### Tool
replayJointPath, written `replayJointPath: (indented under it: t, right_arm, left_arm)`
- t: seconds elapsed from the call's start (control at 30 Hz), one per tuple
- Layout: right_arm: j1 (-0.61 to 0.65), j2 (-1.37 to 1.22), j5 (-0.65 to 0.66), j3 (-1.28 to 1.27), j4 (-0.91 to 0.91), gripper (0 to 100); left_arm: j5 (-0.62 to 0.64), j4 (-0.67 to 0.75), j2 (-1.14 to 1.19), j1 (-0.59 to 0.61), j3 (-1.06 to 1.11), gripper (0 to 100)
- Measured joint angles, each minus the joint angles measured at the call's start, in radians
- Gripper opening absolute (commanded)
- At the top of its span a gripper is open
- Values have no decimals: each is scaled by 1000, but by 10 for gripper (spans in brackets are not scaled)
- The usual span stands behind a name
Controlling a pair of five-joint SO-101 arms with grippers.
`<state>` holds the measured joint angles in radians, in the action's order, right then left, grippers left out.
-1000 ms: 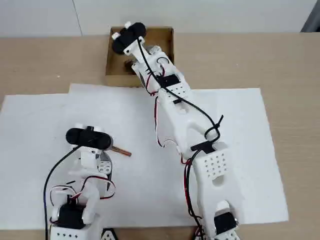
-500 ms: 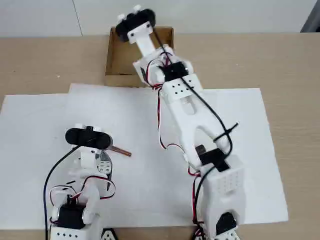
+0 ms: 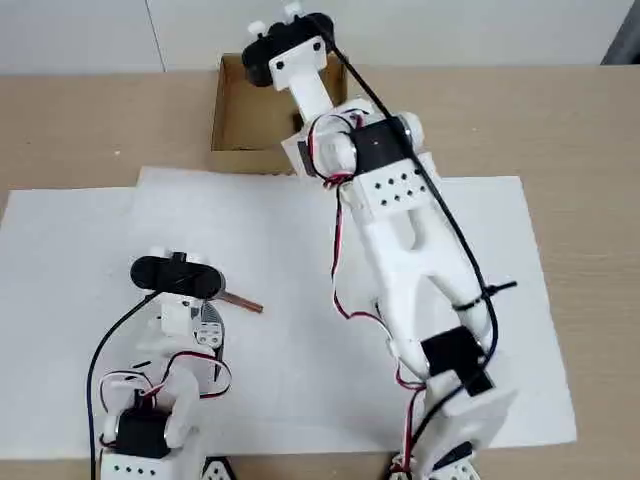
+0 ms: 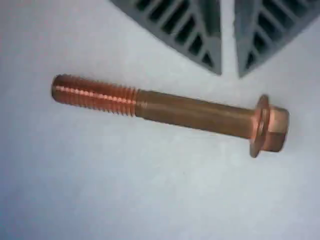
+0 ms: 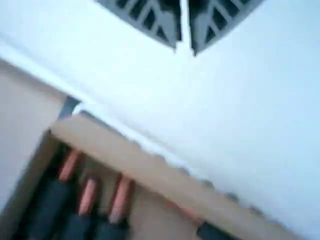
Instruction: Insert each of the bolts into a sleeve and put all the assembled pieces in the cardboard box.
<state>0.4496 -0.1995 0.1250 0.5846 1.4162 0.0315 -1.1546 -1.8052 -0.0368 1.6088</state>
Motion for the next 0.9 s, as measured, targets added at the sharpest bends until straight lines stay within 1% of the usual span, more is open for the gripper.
replayJointPath:
  t: [0.27,0.33,0.53,0.9]
  right_arm:
    - [-2,94,-170,0,222,5]
    - [-2,121,-201,0,241,5]
    - [0,219,-232,-26,255,5]
    - [-2,551,-341,-416,256,5]
  left_arm:
    - [0,0,0,0,0,6]
    - [0,0,0,0,0,6]
    - [0,0,0,0,0,6]
    - [0,0,0,0,0,6]
